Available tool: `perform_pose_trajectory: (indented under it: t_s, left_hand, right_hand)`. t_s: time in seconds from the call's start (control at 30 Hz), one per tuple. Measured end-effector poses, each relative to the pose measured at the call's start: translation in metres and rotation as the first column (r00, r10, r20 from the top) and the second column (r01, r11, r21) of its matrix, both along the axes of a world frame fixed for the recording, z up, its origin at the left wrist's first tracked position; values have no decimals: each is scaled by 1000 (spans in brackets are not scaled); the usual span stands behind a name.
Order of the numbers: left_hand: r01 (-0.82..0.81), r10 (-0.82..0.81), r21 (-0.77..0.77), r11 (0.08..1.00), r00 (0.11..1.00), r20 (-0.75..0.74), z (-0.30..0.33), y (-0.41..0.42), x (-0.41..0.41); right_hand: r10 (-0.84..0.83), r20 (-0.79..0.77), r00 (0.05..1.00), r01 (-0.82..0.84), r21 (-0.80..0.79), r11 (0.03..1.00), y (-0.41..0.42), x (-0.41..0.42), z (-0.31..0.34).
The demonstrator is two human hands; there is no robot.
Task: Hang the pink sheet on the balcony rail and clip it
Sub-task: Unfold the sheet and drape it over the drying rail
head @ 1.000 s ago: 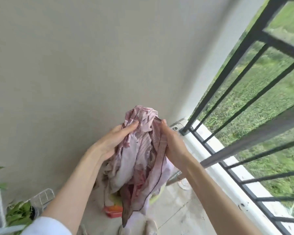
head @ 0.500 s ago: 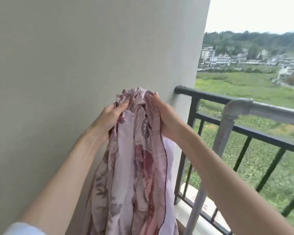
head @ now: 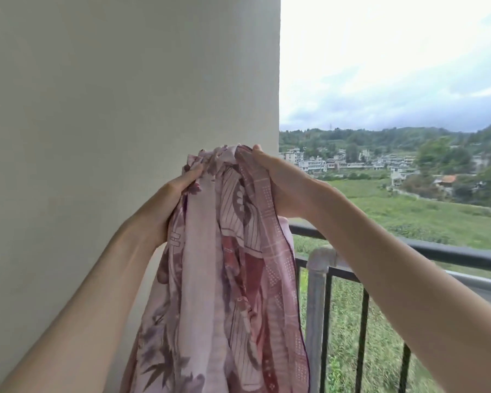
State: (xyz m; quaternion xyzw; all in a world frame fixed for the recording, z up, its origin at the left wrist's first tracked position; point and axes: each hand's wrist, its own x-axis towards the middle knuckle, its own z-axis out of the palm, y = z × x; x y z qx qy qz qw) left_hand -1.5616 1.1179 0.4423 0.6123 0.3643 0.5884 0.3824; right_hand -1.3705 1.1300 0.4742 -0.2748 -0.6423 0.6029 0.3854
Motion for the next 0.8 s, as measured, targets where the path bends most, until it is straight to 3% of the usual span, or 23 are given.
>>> perform_pose_trajectory:
  t_s: [0.17, 0.37, 0.47, 0.6, 0.7, 0.77, 0.8]
  left_hand:
    - [-124, 127, -42, 991, 989, 77, 6, -1, 10]
    - [31, -30, -150, 988, 999, 12, -2, -24, 46]
    - [68, -70, -133, 989, 998, -9, 11, -23, 77]
    - [164, -160, 16, 986, 979, -122, 39, -17, 126]
    - [243, -228, 136, 960, 967, -117, 40, -11, 161]
    - [190, -164, 83, 978, 954, -253, 29, -2, 179]
    - [179, -181, -32, 983, 937, -300, 18, -6, 188]
  right_hand:
    - [6, 100, 995, -3, -32, 999, -9, 7, -2]
    - [-101, 107, 989, 105, -26, 994, -12, 31, -5]
    - [-205, 28, 978, 205, 6, 979, -11, 62, 7]
    - [-305, -137, 942, 316, 63, 947, -26, 117, 27]
    - [-355, -139, 924, 369, 89, 925, -34, 154, 27]
    - [-381, -63, 922, 384, 57, 921, -35, 170, 15]
    - [-393, -9, 920, 393, 28, 919, -35, 177, 6]
